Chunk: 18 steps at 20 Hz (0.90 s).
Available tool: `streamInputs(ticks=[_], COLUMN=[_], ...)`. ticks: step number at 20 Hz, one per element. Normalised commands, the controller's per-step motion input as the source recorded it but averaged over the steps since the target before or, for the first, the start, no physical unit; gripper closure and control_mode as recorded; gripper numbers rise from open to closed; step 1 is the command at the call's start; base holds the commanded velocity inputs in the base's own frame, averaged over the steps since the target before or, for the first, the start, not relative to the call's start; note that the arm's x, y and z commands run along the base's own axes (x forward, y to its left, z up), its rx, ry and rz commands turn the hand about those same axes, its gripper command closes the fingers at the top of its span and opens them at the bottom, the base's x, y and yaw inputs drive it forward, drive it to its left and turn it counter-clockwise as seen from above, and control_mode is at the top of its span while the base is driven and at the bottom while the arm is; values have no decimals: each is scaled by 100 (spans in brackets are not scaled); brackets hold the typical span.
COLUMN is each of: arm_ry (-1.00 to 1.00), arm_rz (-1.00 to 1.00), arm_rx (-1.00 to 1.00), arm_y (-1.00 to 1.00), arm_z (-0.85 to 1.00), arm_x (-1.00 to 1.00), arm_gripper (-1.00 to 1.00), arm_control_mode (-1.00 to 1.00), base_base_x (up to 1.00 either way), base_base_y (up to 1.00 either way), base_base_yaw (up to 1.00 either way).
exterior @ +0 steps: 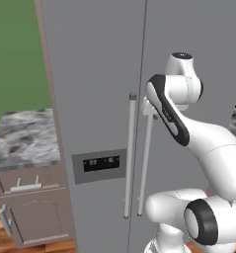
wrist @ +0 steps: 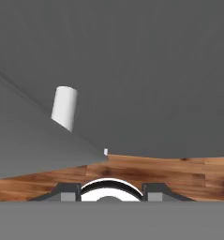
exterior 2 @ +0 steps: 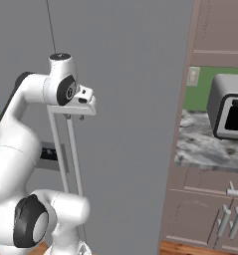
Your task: Open the freezer door, pick up the ice cube tray from the freezer, and place it on the dining counter.
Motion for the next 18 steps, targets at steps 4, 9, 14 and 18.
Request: streamInputs(ticks=[4,9,14,18], arm_ry=[0,-1,0,0], arm_rz=[-1,-4,-2,0], arm_rx=[0,0,0,0], arm_y=[0,0,-5,-21], arm_z=[0,0,0,0], arm_x=[-20,-83,-82,-58], arm_gripper=[-100,-100,-100,-100], arm_control_mode=[-100,-100,-100,-100], base_base_x=[0,0,0,0], base_base_y=[0,0,0,0], base_base_yaw=[0,0,0,0])
